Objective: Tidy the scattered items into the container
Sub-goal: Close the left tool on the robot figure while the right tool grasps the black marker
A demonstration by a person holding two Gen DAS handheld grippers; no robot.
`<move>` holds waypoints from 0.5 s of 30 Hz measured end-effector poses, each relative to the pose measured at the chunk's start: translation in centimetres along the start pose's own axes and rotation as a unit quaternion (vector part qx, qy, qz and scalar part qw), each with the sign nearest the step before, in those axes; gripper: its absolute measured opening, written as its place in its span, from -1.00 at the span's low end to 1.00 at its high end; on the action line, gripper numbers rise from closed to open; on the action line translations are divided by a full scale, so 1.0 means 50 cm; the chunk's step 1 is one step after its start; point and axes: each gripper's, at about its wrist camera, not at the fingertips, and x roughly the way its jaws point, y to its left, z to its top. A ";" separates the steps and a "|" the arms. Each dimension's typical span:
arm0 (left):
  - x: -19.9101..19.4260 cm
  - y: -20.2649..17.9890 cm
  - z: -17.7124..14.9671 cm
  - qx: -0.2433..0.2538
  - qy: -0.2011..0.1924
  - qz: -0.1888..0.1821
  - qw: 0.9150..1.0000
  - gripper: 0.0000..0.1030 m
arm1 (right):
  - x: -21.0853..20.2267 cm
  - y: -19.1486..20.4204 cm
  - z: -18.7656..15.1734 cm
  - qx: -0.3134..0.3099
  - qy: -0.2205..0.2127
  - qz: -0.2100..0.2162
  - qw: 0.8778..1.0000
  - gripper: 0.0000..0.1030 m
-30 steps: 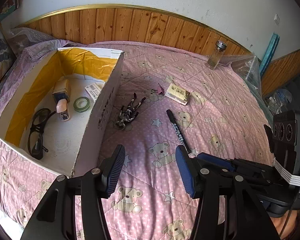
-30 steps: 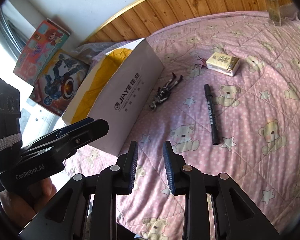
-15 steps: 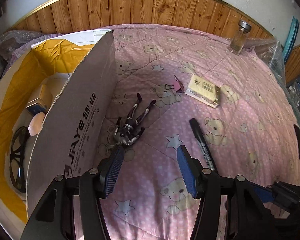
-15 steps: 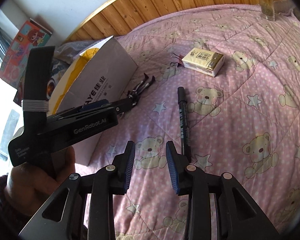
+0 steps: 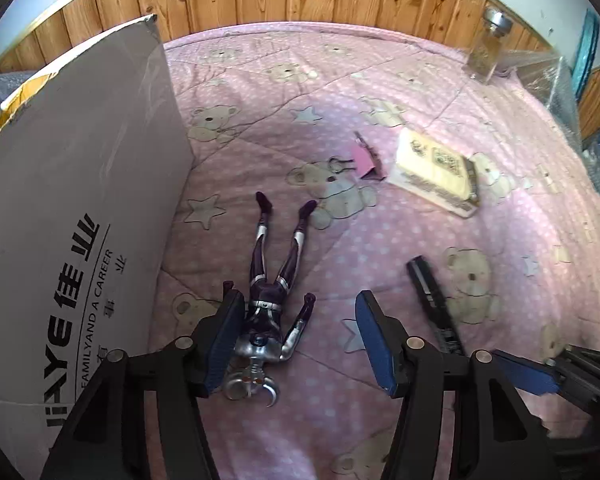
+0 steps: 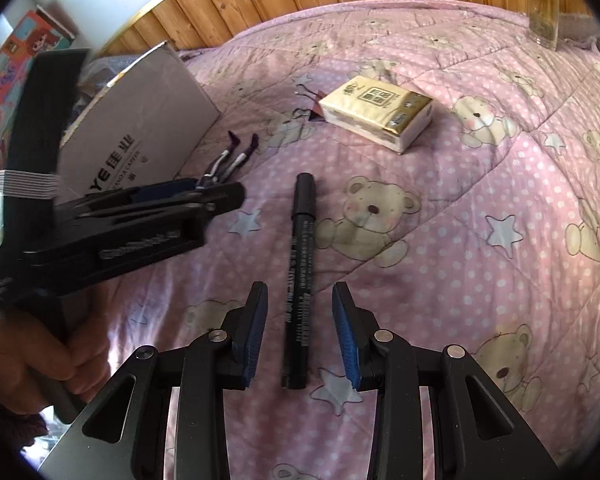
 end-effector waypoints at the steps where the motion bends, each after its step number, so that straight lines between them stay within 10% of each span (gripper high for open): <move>1: -0.009 0.004 0.000 -0.005 -0.007 0.009 1.000 0.13 | -0.001 -0.007 0.002 0.002 -0.002 -0.003 1.000 -0.30; 9: 0.040 0.011 0.008 -0.003 0.008 0.034 0.999 0.18 | 0.026 0.025 0.014 -0.036 0.003 0.019 0.999 -0.26; 15: 0.032 0.003 0.004 0.012 -0.006 0.039 0.999 -0.08 | 0.031 0.014 0.009 -0.032 -0.001 0.004 0.999 -0.70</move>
